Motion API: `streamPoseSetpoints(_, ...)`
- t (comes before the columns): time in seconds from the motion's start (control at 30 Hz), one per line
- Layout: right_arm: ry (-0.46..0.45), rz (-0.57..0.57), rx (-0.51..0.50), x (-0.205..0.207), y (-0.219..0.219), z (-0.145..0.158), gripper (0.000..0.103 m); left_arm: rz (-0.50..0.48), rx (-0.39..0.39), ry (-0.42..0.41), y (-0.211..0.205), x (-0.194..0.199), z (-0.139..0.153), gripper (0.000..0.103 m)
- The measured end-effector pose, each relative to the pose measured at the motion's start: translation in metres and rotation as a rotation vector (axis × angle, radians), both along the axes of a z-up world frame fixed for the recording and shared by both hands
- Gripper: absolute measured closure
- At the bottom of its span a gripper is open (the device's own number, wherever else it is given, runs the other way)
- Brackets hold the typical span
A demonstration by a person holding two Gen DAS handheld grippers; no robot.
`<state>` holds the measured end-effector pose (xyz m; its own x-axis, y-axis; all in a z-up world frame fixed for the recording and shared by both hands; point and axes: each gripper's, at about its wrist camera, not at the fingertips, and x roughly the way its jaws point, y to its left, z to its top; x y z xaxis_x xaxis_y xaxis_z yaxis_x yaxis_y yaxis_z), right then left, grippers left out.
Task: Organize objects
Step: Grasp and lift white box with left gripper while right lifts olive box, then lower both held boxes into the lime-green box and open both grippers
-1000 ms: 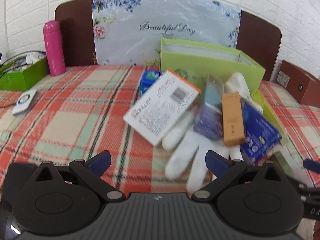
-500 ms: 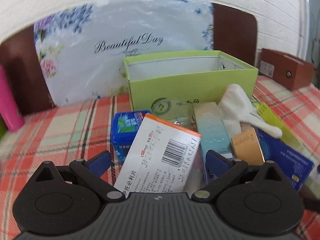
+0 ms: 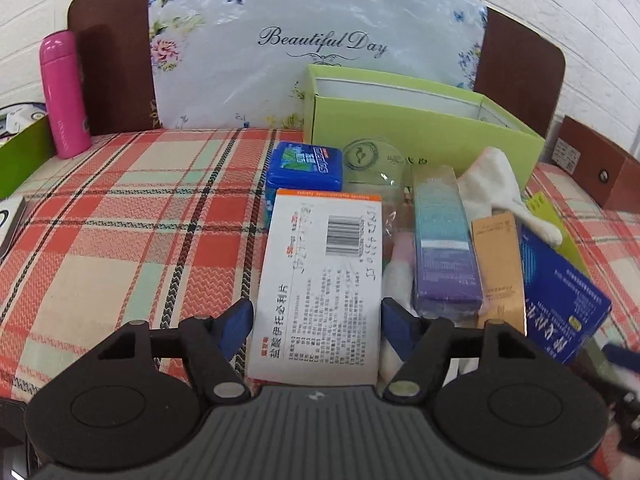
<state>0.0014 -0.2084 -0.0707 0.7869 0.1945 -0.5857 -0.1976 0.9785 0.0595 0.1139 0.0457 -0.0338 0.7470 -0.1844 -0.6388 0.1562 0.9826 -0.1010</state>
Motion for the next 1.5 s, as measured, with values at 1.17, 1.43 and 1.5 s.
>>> streamPoseSetpoints(1.17,-0.173,0.134,0.025,0.243,0.016,0.092,0.081,-0.034,-0.126,-0.166,-0.069,0.167,0.102,0.033)
streamPoseSetpoints(1.43,-0.011,0.115,0.05,0.309,0.023,0.04,0.08,-0.038,-0.109,-0.038,-0.072,0.209,0.066,0.017)
streamPoseSetpoints(1.5,0.007,0.128,0.049,0.311,0.024,0.033,0.053,-0.007,-0.109,-0.033,-0.067,0.21,0.062,0.013)
